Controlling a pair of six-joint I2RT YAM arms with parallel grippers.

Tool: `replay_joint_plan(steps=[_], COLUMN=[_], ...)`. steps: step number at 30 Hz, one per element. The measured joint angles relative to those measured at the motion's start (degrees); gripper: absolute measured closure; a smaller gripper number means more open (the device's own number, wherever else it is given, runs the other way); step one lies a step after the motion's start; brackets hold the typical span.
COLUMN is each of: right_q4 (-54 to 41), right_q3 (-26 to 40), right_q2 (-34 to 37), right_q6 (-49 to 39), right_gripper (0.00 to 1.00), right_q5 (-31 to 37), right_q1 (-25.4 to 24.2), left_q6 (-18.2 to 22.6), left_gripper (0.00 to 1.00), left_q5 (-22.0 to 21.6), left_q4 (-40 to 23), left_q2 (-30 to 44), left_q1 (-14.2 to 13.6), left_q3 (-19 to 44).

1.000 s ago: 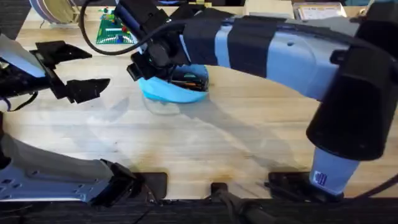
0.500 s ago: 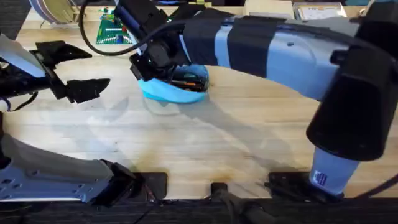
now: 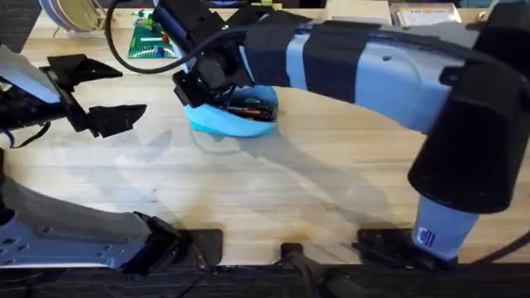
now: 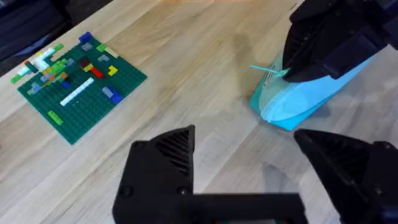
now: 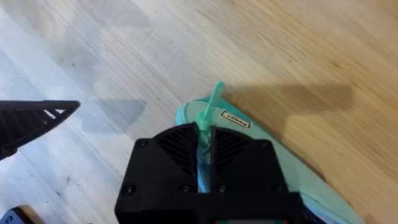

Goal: Unzip the bag, pick up the pens from the table one at a time and place them inside, then zip the bag closed.

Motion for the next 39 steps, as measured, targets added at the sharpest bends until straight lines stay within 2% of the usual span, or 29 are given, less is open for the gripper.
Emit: replay_joint_plan(steps=[26, 39], right_q4=[1.4, 0.5], right_q3=[0.0, 0.0], right_q2=[-0.1, -2.9], right_q6=[-1.7, -3.7], right_gripper=[0.966, 0.972], right_q5=[0.2, 0.2], right_q1=[0.0, 0.0], left_q6=[0.0, 0.0], left_gripper=[0.007, 0.007], left_q5=[0.0, 0.0], left_q4=[0.0, 0.0], left_q2=[0.0, 0.0], left_q1=[0.0, 0.0], left_q3=[0.0, 0.0])
